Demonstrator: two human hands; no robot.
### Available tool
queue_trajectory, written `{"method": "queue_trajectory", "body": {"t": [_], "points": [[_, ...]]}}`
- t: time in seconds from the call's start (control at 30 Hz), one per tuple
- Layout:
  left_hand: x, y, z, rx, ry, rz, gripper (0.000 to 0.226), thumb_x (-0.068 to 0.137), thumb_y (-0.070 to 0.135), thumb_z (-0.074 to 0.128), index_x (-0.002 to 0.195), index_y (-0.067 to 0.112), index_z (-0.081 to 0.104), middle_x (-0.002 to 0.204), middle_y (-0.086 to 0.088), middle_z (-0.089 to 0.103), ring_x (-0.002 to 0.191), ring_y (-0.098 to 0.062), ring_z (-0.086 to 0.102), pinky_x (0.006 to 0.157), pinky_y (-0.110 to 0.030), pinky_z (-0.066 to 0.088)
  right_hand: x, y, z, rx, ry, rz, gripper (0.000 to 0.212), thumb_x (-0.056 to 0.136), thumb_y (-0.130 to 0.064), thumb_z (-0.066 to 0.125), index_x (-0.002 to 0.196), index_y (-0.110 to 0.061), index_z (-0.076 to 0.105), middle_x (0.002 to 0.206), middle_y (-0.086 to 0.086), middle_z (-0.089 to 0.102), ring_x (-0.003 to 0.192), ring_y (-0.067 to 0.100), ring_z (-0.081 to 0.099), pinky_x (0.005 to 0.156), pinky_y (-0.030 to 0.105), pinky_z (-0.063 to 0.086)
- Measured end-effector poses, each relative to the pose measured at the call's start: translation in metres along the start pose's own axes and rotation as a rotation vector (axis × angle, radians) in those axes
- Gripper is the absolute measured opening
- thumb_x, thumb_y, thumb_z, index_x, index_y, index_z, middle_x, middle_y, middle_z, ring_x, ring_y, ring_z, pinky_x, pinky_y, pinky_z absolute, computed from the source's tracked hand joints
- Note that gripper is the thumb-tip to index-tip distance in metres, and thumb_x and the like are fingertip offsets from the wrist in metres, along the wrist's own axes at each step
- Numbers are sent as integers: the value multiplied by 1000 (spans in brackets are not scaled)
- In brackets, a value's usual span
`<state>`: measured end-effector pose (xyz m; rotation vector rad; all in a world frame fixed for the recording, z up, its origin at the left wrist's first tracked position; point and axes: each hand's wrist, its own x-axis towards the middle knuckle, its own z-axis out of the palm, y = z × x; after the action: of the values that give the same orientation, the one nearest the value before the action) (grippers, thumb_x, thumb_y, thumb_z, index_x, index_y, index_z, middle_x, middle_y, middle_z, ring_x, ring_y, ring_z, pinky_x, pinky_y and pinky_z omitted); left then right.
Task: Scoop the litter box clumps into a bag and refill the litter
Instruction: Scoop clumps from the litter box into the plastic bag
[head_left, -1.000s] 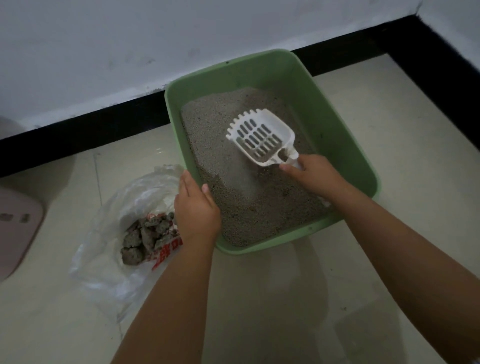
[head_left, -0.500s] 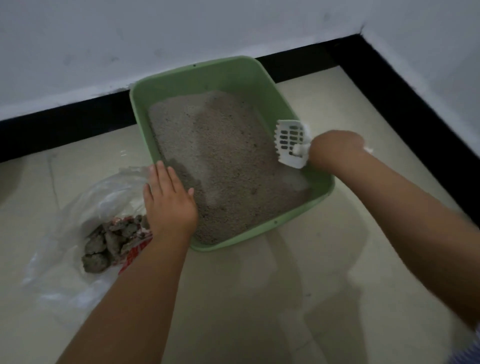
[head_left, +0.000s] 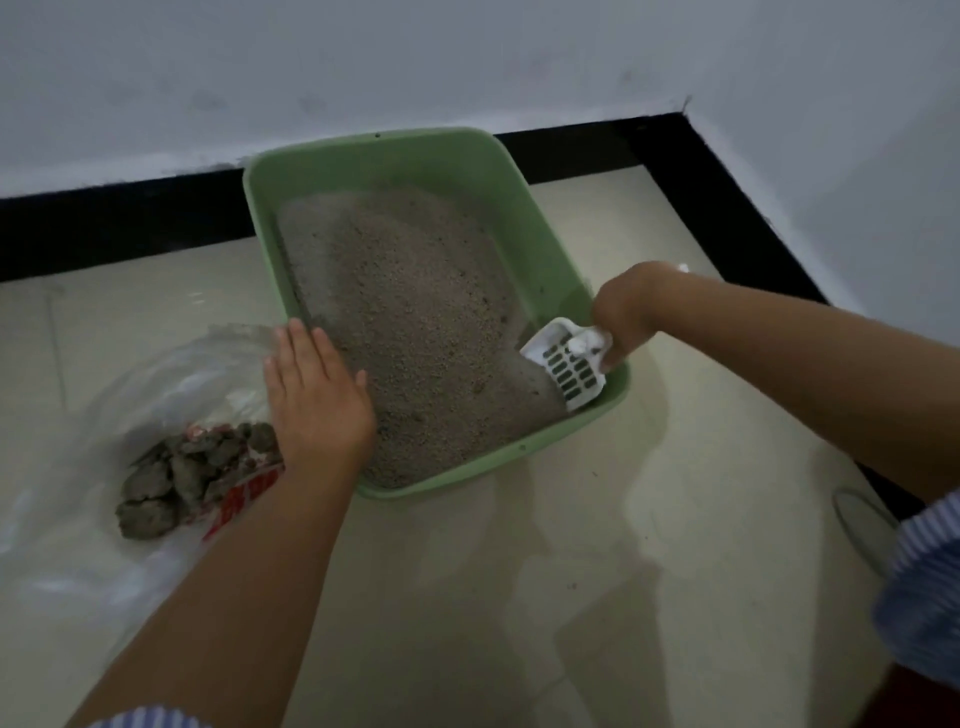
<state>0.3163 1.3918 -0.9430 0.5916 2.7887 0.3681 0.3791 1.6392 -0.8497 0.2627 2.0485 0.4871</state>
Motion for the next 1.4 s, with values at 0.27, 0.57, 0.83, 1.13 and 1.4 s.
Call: {"method": "queue_trajectory", "body": {"t": [0.27,0.57,0.83,1.13,1.4], "points": [[3,-5,13,-208,121,21,70,86,31,19,142,-11,16,152,-28,10,144,-37,6,117,-40,2,35,-101,27,512,101,-213,57,83,-61,52,98,-7,64,101,12,64,95,27,61,75,32,43],[8,-12,23,-250,211,59,67,89,30,23,129,-22,36,138,-40,33,130,-52,31,107,-47,16,60,-114,20,715,255,-158,52,83,-59,52,60,-14,40,58,-2,37,69,19,48,52,27,32],[7,-10,20,-315,220,39,64,90,28,27,134,-18,31,143,-35,26,136,-47,24,109,-39,10,64,-131,-5,966,186,-35,55,88,-53,47,114,-5,58,116,13,60,109,30,56,84,33,44],[2,-9,19,-489,168,19,72,83,33,19,145,-4,10,156,-15,2,146,-22,1,112,-20,-2,70,-144,-49,1076,98,102,47,89,-48,49,127,-19,51,132,12,50,121,36,47,100,52,40],[6,-12,20,-464,149,13,72,84,33,17,145,-2,8,156,-11,-1,143,-13,-1,111,-18,-2,61,-155,-43,1076,314,-98,44,98,-44,34,139,-28,37,125,15,55,116,31,52,89,37,44]]}}
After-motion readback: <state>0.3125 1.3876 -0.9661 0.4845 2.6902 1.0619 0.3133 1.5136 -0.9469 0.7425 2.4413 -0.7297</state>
